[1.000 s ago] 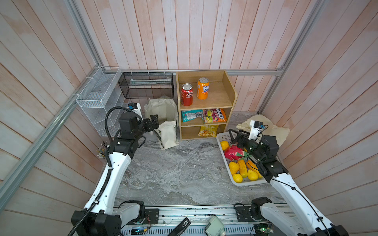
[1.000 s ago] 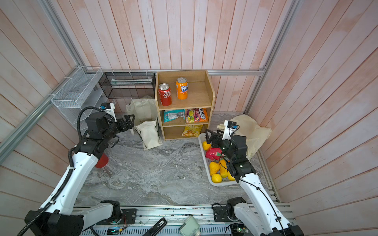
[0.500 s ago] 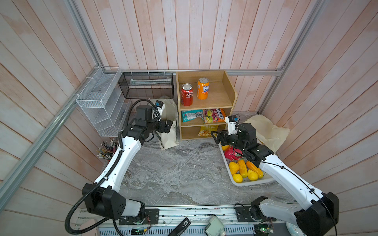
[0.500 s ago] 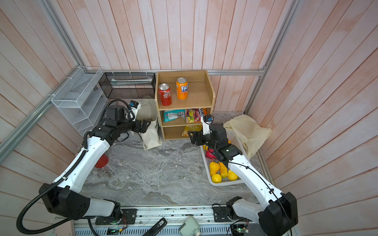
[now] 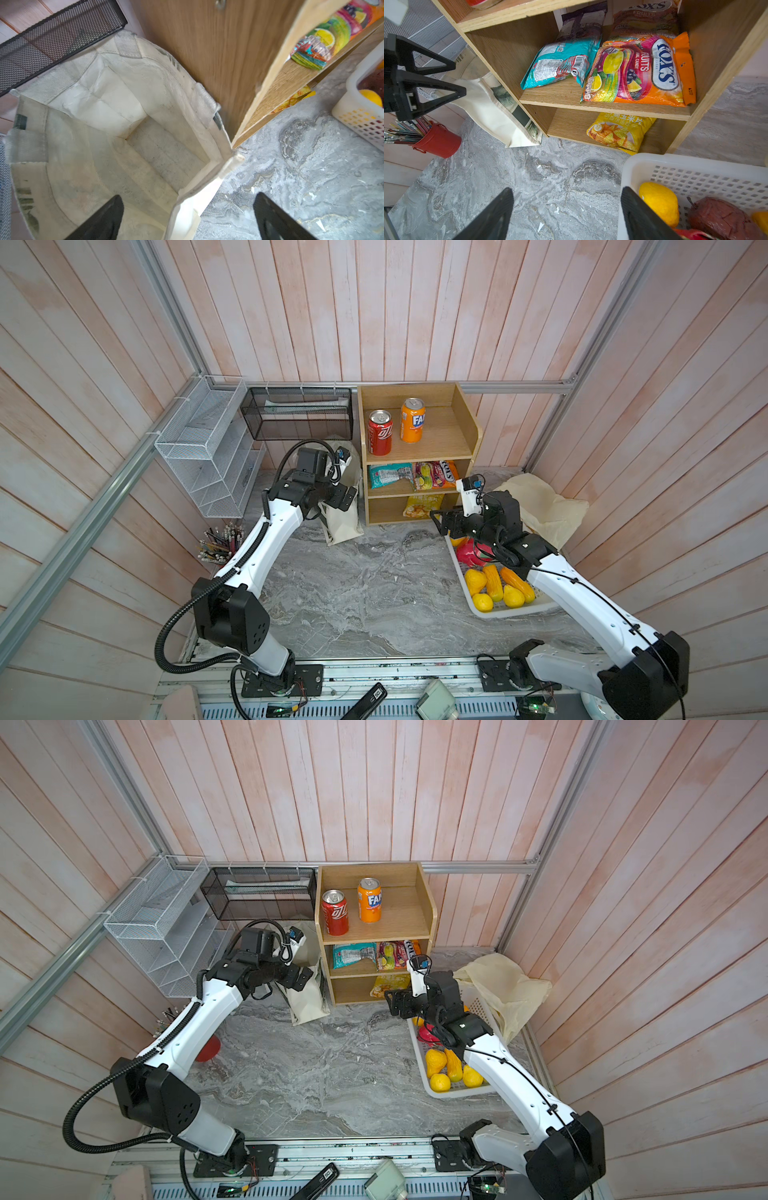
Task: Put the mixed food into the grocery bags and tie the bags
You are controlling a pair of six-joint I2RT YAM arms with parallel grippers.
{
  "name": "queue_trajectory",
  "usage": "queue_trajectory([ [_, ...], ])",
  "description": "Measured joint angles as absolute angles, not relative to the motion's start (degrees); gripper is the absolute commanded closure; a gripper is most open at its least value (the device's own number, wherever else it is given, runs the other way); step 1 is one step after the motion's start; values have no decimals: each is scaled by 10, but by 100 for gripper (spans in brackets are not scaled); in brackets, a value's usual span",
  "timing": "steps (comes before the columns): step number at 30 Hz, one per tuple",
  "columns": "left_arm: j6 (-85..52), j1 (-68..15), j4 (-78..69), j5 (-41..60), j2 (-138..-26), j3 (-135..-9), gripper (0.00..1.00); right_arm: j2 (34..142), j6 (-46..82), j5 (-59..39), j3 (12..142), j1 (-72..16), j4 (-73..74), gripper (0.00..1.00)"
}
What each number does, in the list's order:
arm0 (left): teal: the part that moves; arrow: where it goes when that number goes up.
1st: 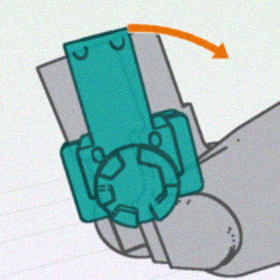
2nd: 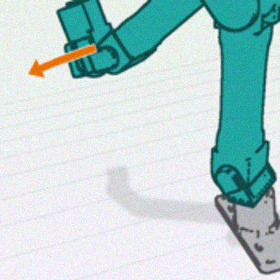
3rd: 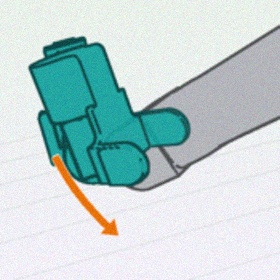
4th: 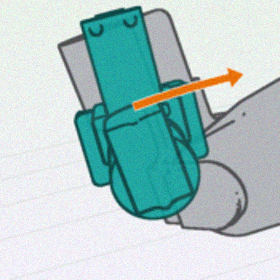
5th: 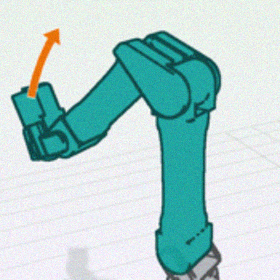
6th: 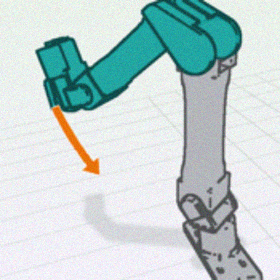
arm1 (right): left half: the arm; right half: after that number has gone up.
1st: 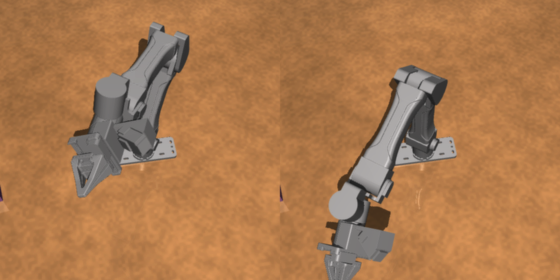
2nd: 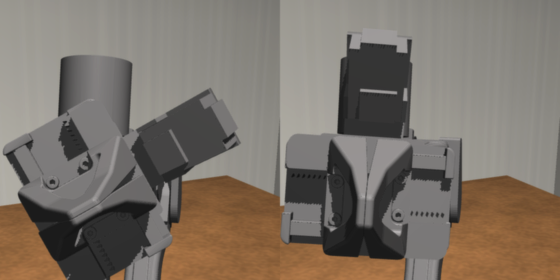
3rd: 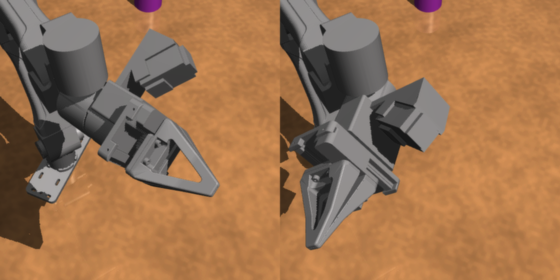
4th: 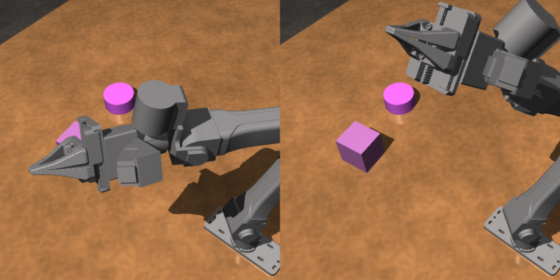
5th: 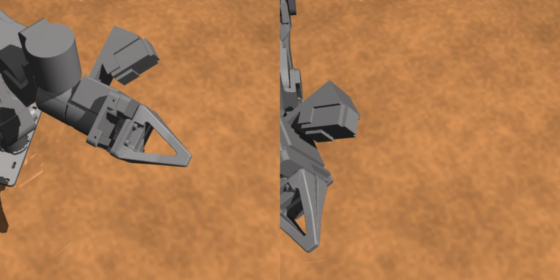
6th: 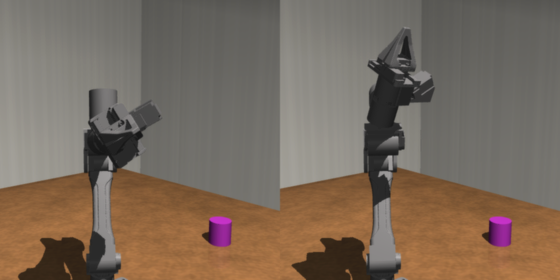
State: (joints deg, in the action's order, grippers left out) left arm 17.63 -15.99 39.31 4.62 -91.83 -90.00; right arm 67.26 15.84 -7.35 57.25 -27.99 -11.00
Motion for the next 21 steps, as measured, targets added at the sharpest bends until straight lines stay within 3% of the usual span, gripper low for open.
queue_trajectory([
  [5, 180, -160, 402, 53, -933, -899, 1, 671, 154, -72, 573, -279, -116, 14],
  [7, 180, -160, 403, 56, -935, -894, 9, 668, 154, -69, 573, -279, -119, 12],
  [15, 177, -159, 410, 69, -935, -887, 91, 651, 155, -48, 581, -279, -141, 9],
  [17, 175, -159, 411, 72, -933, -885, 100, 651, 155, -47, 588, -279, -147, 9],
  [21, 167, -159, 421, 77, -922, -880, 100, 651, 159, -48, 606, -279, -154, 9],
])
